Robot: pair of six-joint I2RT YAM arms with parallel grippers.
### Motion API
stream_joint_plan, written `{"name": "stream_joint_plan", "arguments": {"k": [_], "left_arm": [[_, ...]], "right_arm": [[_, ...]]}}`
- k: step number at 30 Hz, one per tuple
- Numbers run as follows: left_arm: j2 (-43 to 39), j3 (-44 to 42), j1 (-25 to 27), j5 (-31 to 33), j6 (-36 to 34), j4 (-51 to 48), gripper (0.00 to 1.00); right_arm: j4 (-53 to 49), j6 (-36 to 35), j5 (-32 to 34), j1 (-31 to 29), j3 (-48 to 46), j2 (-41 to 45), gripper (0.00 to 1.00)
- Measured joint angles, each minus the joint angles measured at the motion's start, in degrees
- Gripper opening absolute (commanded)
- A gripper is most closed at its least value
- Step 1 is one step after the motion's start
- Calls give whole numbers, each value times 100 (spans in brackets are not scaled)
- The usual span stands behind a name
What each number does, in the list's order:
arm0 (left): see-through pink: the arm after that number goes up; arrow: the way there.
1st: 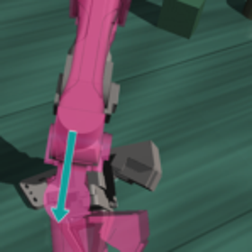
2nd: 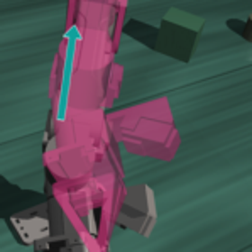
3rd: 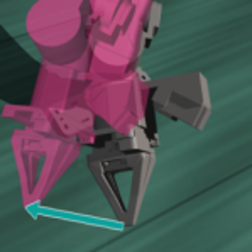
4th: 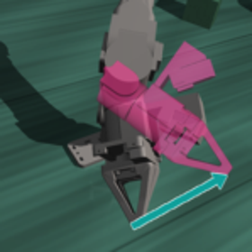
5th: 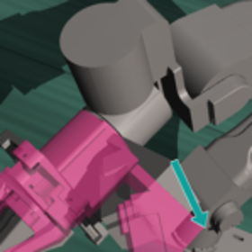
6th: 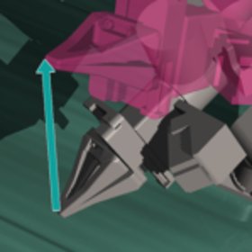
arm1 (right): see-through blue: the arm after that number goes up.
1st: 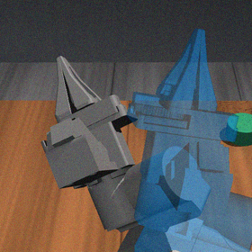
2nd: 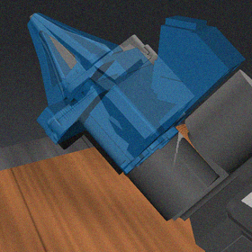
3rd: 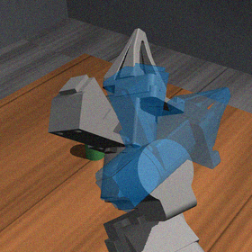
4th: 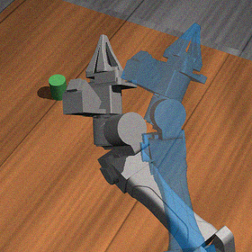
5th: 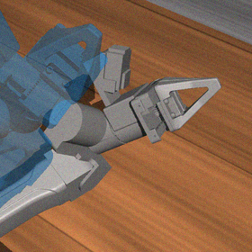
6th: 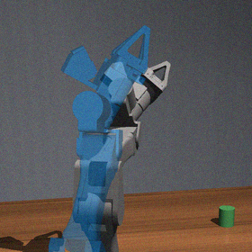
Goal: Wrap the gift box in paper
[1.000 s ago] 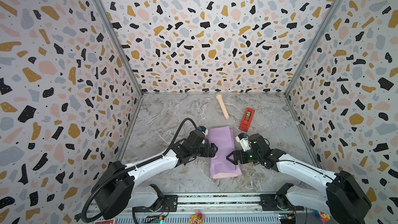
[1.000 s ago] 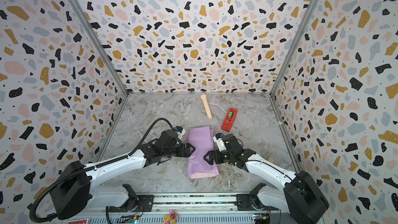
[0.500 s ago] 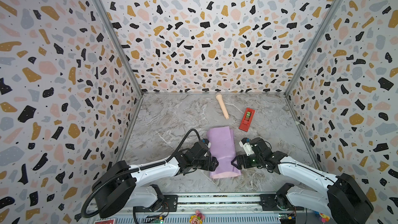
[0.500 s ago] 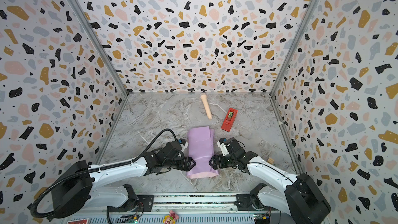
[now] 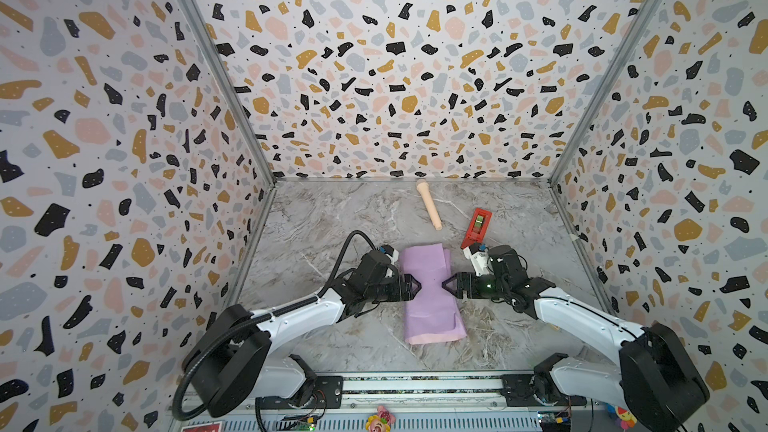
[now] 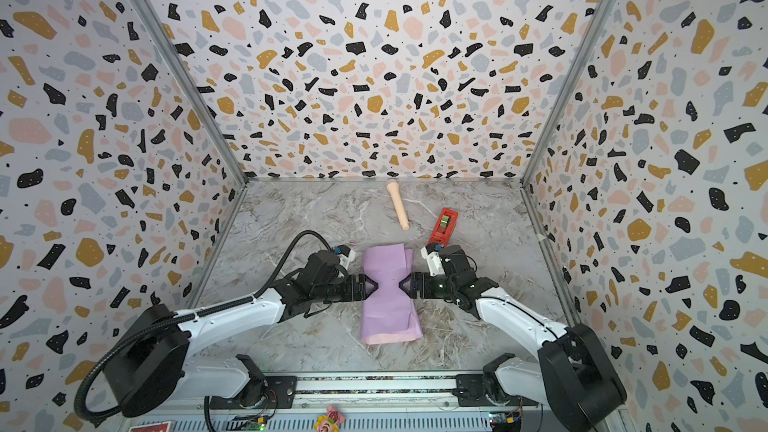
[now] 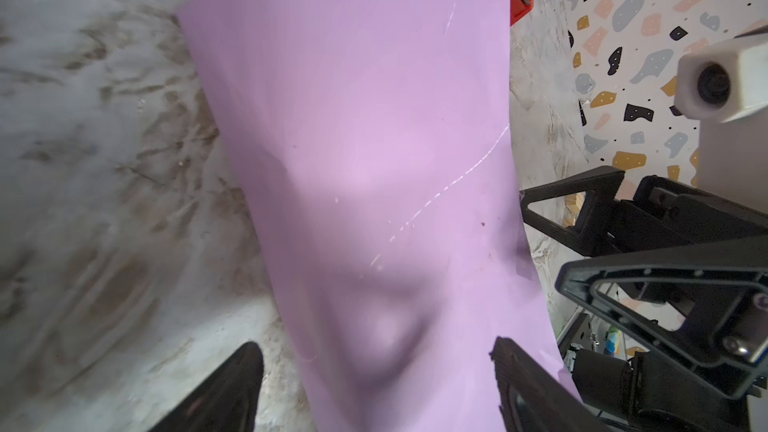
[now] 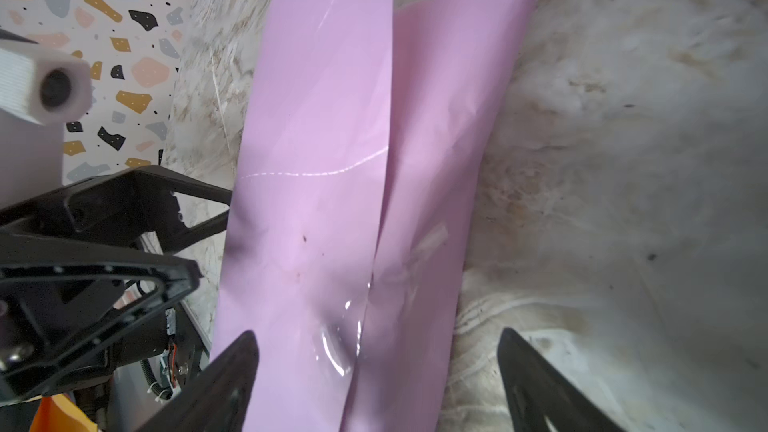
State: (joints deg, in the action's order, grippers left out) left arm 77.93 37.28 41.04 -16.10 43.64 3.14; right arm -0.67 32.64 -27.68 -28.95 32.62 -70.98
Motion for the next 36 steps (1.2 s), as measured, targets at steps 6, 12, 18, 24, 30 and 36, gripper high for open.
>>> {"name": "stream_joint_plan", "arguments": {"k": [6, 12, 18, 24, 30, 36], "left_arm": [[527, 302, -177, -87, -11, 214, 82], [1056, 748, -415, -192, -105, 247, 82], [1565, 1276, -710, -214, -262, 199, 82], [1989, 1777, -1056, -295, -479, 116, 86], [1425, 1307, -1296, -343, -623, 118, 90], [-92, 96, -1167, -461, -782, 118, 89]], "right_arm": [[555, 227, -262, 0, 127, -673, 78], [1036, 402, -411, 0, 549, -1268, 75], [1189, 439, -398, 98, 1189, -1873, 73], [1152, 304, -378, 339, 1707, -2326, 85], [660, -186, -24, 533, 1628, -1967, 96], [278, -501, 131, 76, 831, -811, 97]]}}
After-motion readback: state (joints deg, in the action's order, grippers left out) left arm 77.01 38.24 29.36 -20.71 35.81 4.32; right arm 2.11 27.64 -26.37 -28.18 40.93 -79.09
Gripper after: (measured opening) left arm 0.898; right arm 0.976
